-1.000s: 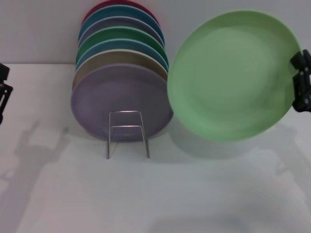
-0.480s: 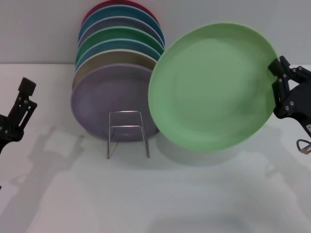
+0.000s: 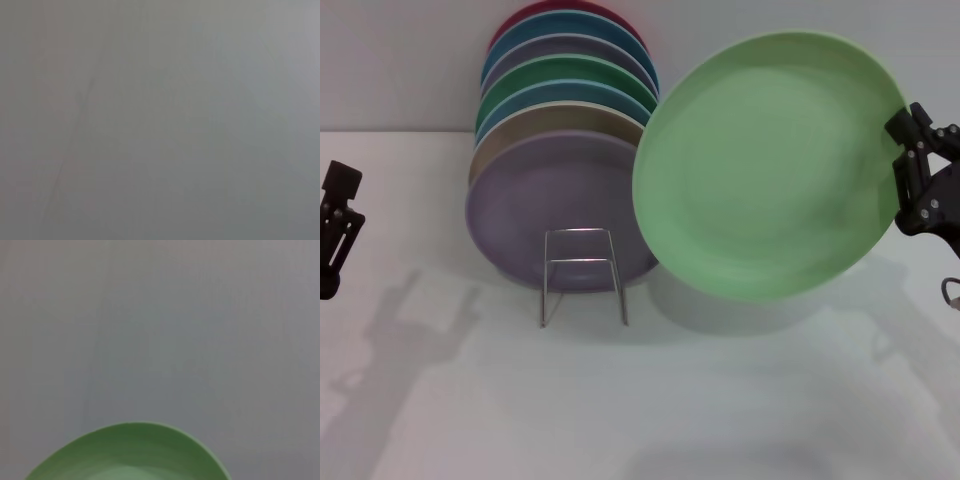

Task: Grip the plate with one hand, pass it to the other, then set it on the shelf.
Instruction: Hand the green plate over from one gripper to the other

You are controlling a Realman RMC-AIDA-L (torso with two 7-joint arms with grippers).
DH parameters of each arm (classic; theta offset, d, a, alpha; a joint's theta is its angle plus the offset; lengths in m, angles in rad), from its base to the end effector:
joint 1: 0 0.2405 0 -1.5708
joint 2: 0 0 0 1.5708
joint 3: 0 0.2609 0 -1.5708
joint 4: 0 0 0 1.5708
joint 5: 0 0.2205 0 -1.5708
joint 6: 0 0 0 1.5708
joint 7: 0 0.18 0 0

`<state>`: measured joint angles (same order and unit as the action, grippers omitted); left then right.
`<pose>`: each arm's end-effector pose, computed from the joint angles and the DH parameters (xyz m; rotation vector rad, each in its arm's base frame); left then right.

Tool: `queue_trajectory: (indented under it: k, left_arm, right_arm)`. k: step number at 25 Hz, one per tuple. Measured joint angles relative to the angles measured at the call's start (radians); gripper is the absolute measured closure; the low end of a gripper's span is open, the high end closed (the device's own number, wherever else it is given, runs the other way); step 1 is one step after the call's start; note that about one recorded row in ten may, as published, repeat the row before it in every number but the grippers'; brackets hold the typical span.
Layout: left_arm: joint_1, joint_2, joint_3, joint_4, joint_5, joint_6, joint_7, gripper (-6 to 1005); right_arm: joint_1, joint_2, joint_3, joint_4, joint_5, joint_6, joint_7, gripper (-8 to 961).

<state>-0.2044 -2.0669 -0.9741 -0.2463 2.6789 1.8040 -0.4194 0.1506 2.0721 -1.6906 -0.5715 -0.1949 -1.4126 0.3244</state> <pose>-0.2783 0.2678 0.0121 -1.5593 -0.3014 -1.3499 0.2524 0.3166 0.0004 -1.7609 0.1220 1.0933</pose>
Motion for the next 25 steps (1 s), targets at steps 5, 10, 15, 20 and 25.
queue_trajectory:
  k: [5, 10, 15, 20, 25]
  left_arm:
    - [0.000, -0.001, 0.024, 0.006, 0.023, 0.023, -0.001, 169]
    - [0.017, 0.000, 0.054, 0.003, 0.033, 0.057, -0.001, 169]
    - [0.022, 0.005, 0.071, 0.013, 0.049, 0.067, -0.056, 169]
    - [0.019, 0.006, 0.081, 0.025, 0.064, 0.069, -0.086, 169]
    - [0.020, 0.002, 0.084, 0.025, 0.090, 0.061, -0.087, 169]
  right_arm:
    - [0.012, 0.003, -0.020, 0.008, -0.001, -0.003, -0.144, 930]
    - [0.016, 0.004, -0.034, 0.027, -0.002, -0.023, -0.192, 931]
    - [0.033, -0.004, -0.031, 0.083, -0.019, -0.068, -0.193, 931]
    - [0.045, -0.008, -0.018, 0.097, -0.052, -0.073, -0.204, 931]
    - [0.024, 0.018, -0.036, 0.098, -0.044, -0.104, -0.334, 932]
